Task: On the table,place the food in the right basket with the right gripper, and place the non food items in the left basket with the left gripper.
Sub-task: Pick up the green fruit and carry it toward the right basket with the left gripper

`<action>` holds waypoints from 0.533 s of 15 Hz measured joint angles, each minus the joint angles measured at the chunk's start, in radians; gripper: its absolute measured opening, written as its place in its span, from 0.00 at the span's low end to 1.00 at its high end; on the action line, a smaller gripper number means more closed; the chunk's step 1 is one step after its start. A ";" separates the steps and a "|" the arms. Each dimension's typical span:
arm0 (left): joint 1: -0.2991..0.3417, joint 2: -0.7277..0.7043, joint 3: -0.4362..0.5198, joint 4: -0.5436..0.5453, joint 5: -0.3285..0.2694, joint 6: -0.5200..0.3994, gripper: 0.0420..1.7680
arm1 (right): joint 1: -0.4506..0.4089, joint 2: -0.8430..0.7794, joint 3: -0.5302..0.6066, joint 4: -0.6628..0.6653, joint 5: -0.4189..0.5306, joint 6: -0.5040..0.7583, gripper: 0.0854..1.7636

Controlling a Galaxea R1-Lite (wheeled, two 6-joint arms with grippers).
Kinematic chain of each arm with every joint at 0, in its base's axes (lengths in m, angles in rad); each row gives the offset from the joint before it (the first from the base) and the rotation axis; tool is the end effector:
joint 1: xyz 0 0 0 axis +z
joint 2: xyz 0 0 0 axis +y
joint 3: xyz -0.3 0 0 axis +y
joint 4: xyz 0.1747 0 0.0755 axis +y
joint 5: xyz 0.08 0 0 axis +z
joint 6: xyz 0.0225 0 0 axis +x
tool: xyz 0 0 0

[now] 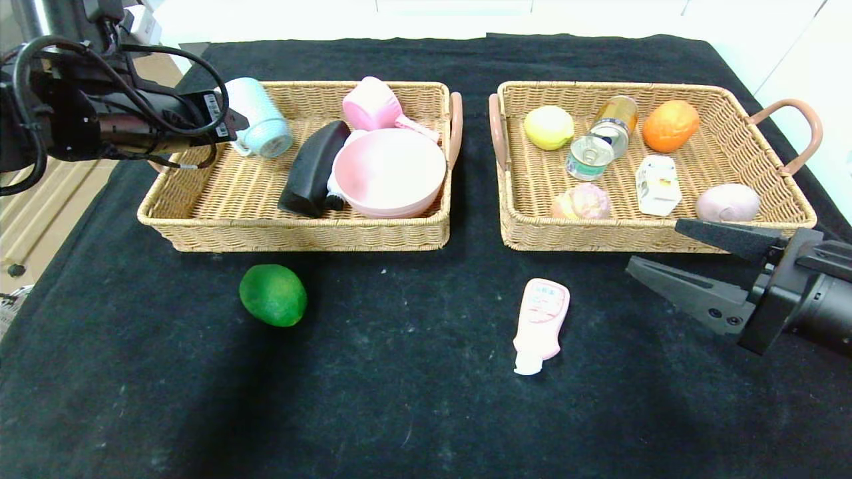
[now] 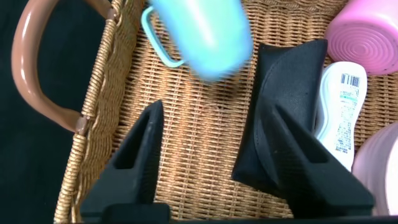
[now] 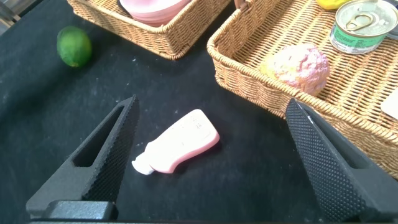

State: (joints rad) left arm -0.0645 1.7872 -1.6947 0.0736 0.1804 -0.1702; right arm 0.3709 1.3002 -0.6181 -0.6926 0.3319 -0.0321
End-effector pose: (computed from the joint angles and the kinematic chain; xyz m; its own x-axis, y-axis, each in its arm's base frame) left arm 0.3456 -0.0183 0.3352 0.9798 0.1165 -0.1627 -0.1395 0.9806 -0.1378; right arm 0.1877 0.0809 0.2386 0.7630 0.6463 0.0099 -0.6457 0.7628 -0.0355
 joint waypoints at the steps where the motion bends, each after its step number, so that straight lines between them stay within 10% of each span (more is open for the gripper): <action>1: -0.002 -0.008 0.007 0.001 0.000 0.000 0.69 | 0.000 0.000 0.000 0.000 0.000 0.001 0.97; 8: -0.092 -0.169 0.184 0.108 0.000 0.026 0.85 | 0.000 0.000 0.000 0.000 0.000 0.000 0.97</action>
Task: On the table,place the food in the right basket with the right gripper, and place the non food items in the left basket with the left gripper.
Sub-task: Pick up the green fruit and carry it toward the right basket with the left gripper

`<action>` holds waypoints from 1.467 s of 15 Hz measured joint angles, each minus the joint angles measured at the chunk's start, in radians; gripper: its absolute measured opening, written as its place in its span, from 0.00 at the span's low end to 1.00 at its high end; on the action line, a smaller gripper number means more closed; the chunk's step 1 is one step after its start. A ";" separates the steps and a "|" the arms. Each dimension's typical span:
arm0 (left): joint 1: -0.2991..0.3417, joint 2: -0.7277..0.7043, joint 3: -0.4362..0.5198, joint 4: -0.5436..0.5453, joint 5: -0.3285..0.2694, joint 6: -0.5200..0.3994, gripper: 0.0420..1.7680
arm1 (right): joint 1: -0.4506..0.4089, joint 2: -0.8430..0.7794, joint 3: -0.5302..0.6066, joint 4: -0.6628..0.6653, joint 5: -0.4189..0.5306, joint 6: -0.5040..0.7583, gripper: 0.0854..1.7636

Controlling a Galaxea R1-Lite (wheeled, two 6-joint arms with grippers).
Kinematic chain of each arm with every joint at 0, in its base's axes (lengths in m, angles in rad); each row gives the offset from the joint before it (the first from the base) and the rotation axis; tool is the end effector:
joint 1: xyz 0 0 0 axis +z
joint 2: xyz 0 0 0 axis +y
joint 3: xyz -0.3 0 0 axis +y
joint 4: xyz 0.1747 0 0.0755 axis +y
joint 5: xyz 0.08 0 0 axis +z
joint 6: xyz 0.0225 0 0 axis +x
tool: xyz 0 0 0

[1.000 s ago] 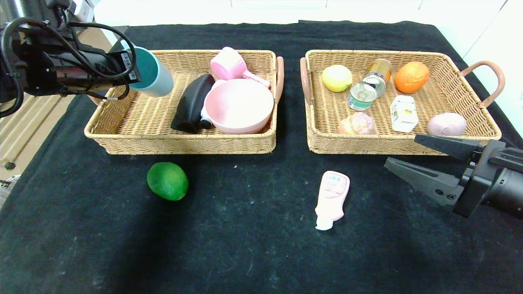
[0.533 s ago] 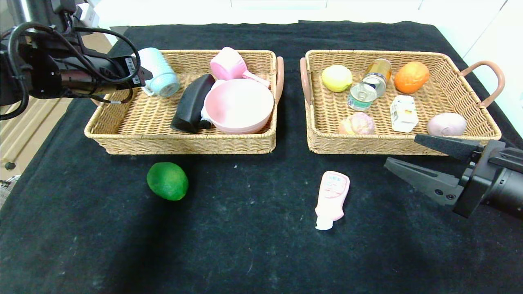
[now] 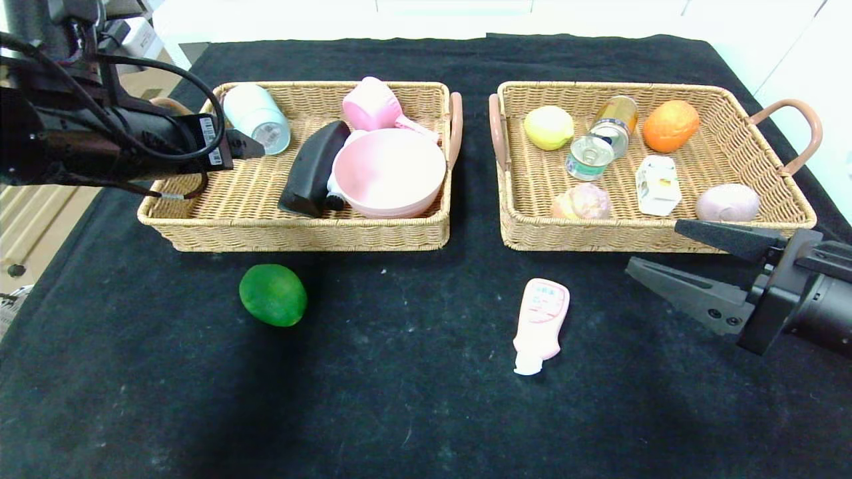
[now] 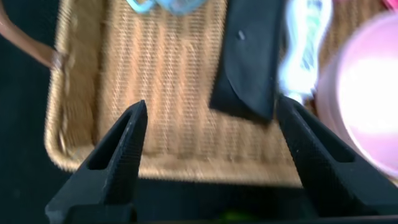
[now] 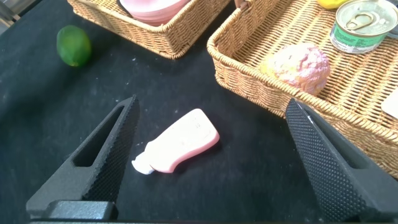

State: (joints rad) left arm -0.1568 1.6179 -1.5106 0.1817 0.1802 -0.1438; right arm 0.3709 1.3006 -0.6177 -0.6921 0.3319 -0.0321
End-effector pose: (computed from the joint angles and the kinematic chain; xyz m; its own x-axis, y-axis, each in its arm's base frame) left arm 0.2908 -0.0419 0.3269 0.9594 0.0298 -0.2804 -0.0562 0.9946 -0.0868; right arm 0.1878 0.0809 0.2384 0.7630 0.6463 0.0087 -0.6457 0.7628 -0.0351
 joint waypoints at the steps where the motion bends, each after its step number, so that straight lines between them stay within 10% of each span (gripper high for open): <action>1: -0.026 -0.029 0.023 0.034 0.000 -0.002 0.87 | 0.000 0.000 0.000 0.000 0.000 0.000 0.97; 13: -0.196 -0.233 0.167 0.438 0.000 -0.053 0.95 | 0.000 0.000 0.000 0.000 0.000 0.000 0.97; 22: -0.196 -0.139 0.240 0.331 0.004 -0.118 0.96 | 0.000 0.000 0.000 0.000 0.000 0.000 0.97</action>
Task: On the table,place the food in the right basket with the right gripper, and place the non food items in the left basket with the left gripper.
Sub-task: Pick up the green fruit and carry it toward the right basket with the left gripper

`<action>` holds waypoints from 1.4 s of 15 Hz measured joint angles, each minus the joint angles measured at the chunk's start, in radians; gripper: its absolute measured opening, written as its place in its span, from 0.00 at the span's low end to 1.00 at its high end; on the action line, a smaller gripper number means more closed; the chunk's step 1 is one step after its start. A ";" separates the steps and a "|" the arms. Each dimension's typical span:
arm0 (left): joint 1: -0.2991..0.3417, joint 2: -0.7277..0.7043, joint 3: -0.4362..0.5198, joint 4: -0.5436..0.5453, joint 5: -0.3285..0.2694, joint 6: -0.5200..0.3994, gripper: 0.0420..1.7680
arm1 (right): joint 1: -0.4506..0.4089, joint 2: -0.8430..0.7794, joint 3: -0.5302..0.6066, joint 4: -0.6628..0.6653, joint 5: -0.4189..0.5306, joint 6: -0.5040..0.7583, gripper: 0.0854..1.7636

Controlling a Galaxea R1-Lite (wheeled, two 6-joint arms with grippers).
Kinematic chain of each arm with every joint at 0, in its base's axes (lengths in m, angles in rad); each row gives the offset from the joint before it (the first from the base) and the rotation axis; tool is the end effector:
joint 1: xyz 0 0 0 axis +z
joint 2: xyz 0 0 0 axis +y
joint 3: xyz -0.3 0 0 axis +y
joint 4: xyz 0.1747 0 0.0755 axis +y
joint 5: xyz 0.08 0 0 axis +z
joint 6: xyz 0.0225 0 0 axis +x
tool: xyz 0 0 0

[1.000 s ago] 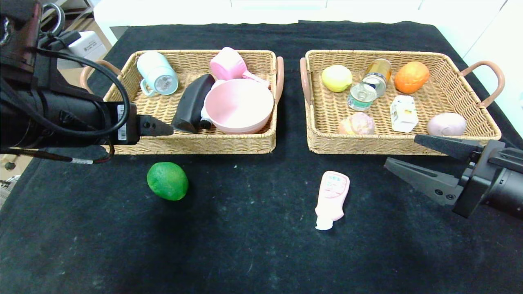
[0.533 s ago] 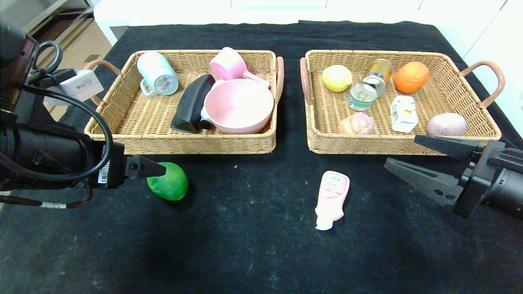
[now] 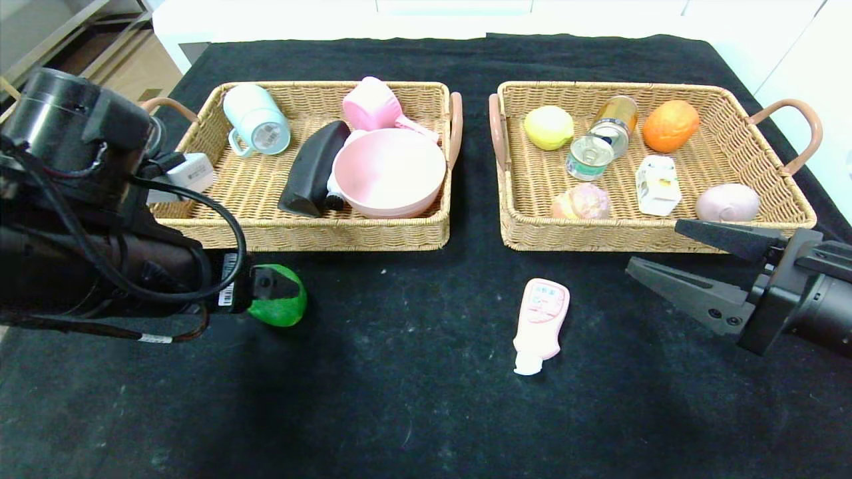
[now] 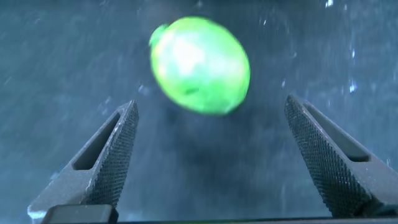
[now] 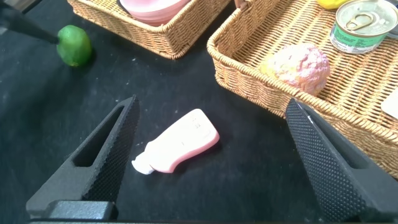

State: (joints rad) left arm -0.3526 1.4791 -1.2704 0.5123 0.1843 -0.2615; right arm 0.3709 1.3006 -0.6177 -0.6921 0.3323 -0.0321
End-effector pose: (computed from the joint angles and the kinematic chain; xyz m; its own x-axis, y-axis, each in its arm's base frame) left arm 0.2227 -0.0776 0.2690 0.7563 -0.0830 -0.6490 0.0430 0.9961 -0.0773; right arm 0.1878 0.0809 0.2384 0.7627 0.6466 0.0087 -0.6460 0.7625 -0.0351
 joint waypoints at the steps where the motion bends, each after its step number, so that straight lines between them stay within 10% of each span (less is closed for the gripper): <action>1: 0.000 0.014 0.010 -0.020 0.000 -0.001 0.96 | 0.000 0.000 0.000 0.000 0.000 0.000 0.97; 21: 0.044 0.147 0.034 -0.117 0.008 0.004 0.97 | 0.000 0.000 0.001 0.000 0.000 -0.001 0.97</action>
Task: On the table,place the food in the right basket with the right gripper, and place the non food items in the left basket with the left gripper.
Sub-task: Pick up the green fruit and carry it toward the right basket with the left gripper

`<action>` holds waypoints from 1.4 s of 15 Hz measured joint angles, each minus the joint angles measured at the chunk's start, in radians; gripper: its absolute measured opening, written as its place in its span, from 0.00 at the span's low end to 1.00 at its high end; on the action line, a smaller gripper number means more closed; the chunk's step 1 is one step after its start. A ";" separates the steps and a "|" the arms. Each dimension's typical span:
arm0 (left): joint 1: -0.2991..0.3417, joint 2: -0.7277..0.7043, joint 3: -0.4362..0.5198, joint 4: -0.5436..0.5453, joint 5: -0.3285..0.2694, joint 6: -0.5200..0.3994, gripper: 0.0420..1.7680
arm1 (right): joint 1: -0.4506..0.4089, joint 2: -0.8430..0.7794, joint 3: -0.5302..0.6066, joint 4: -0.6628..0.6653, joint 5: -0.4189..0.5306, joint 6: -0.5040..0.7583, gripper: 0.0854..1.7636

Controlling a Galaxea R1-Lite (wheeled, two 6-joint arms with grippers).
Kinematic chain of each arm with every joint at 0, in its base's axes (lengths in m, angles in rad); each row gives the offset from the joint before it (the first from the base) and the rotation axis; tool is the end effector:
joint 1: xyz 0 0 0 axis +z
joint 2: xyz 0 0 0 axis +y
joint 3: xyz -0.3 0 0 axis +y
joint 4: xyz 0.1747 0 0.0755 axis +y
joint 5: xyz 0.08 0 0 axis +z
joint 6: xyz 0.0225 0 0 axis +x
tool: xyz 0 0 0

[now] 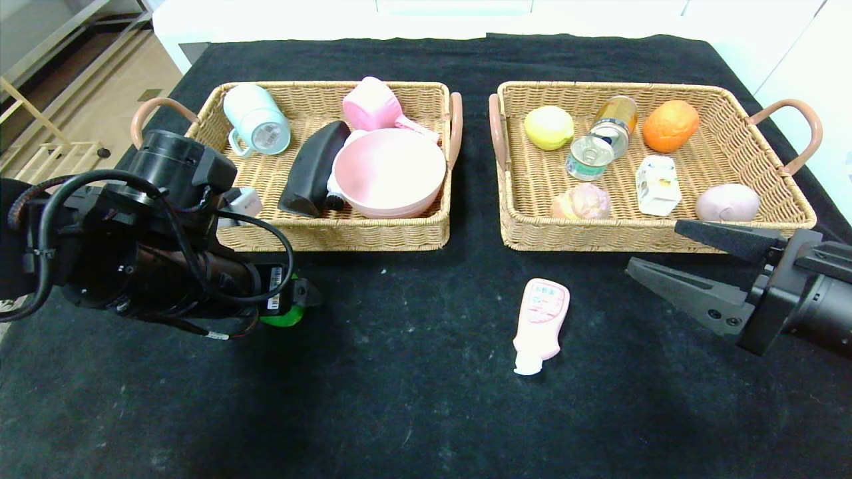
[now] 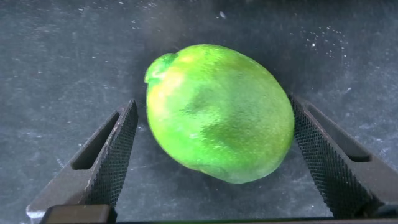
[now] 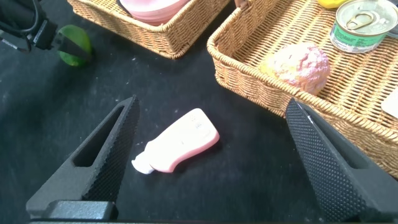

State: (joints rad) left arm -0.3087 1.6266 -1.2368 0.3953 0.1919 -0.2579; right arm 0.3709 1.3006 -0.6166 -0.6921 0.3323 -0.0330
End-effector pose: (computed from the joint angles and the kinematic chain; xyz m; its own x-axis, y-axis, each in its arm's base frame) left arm 0.2673 -0.0807 0.2308 0.7195 -0.0292 -0.6939 -0.0077 0.9987 -0.0500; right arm 0.1877 0.0809 0.2381 0.7627 0.6467 0.0077 -0.6461 0.7625 -0.0356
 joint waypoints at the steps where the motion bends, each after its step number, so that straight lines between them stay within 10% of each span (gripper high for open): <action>1: 0.000 0.002 0.000 0.000 0.000 0.002 0.97 | 0.000 0.000 0.000 0.000 0.000 0.000 0.97; 5: 0.000 0.012 -0.004 -0.001 0.000 0.000 0.68 | 0.000 0.000 0.000 0.000 0.000 0.000 0.97; 16: -0.012 -0.002 -0.003 0.008 0.002 0.007 0.66 | -0.004 0.000 0.000 0.000 0.000 0.000 0.97; 21: -0.158 -0.089 0.009 0.001 0.001 0.007 0.66 | -0.003 0.000 0.003 0.003 0.001 -0.001 0.97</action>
State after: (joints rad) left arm -0.4666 1.5374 -1.2281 0.3968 0.1934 -0.2511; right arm 0.3674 1.3006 -0.6138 -0.6889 0.3334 -0.0336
